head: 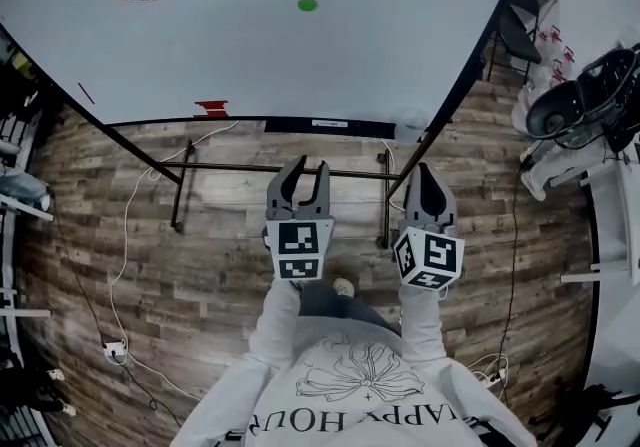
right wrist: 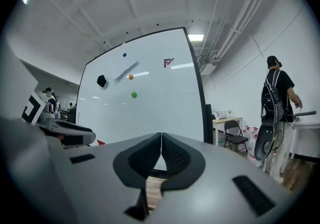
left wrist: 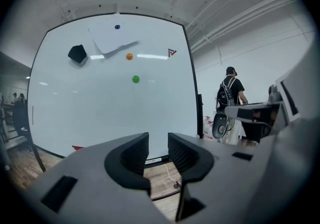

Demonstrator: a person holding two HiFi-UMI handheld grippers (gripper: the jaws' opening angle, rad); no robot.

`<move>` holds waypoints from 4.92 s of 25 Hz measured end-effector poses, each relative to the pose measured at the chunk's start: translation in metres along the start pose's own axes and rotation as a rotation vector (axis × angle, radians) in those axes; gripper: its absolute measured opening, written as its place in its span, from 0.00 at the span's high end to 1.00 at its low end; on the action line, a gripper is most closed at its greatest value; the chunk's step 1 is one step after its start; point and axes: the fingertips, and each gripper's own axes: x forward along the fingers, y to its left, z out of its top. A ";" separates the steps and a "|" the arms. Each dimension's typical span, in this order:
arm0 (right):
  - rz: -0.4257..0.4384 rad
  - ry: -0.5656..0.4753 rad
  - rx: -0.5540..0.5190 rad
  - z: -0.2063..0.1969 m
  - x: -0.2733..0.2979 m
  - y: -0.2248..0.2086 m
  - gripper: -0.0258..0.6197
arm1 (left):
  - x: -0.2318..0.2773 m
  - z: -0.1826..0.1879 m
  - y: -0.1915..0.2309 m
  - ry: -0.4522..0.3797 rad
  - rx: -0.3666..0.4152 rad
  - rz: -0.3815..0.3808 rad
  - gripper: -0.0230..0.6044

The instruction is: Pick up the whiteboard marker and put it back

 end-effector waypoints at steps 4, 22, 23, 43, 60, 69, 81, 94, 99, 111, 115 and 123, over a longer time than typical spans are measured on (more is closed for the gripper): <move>-0.001 0.030 0.012 -0.011 0.024 -0.005 0.95 | 0.029 -0.008 0.002 0.036 0.009 -0.024 0.81; -0.077 0.109 0.040 -0.043 0.137 -0.023 0.95 | 0.184 -0.070 0.010 0.306 0.347 -0.275 0.79; -0.081 0.117 0.042 -0.046 0.140 -0.025 0.95 | 0.190 -0.076 0.007 0.327 0.379 -0.295 0.78; -0.131 0.199 0.067 -0.078 0.155 -0.067 0.95 | 0.260 -0.154 -0.033 0.613 0.843 -0.498 0.76; -0.134 0.228 0.094 -0.094 0.159 -0.066 0.95 | 0.281 -0.180 -0.036 0.737 0.980 -0.547 0.75; -0.136 0.234 0.091 -0.096 0.158 -0.067 0.95 | 0.282 -0.184 -0.040 0.796 0.979 -0.578 0.78; -0.150 0.234 0.095 -0.095 0.155 -0.068 0.95 | 0.287 -0.189 -0.034 0.753 1.007 -0.531 0.86; -0.160 0.237 0.099 -0.098 0.149 -0.068 0.95 | 0.284 -0.182 -0.034 0.676 0.965 -0.520 0.87; -0.157 0.238 0.102 -0.099 0.147 -0.067 0.95 | 0.280 -0.171 -0.032 0.635 0.913 -0.503 0.87; -0.112 0.196 0.095 -0.082 0.148 -0.052 0.95 | 0.263 -0.108 -0.016 0.497 0.674 -0.414 0.87; -0.094 0.173 0.090 -0.070 0.147 -0.045 0.95 | 0.252 -0.078 -0.013 0.434 0.591 -0.396 0.87; -0.060 0.125 0.074 -0.047 0.143 -0.034 0.95 | 0.229 -0.028 -0.005 0.320 0.460 -0.356 0.87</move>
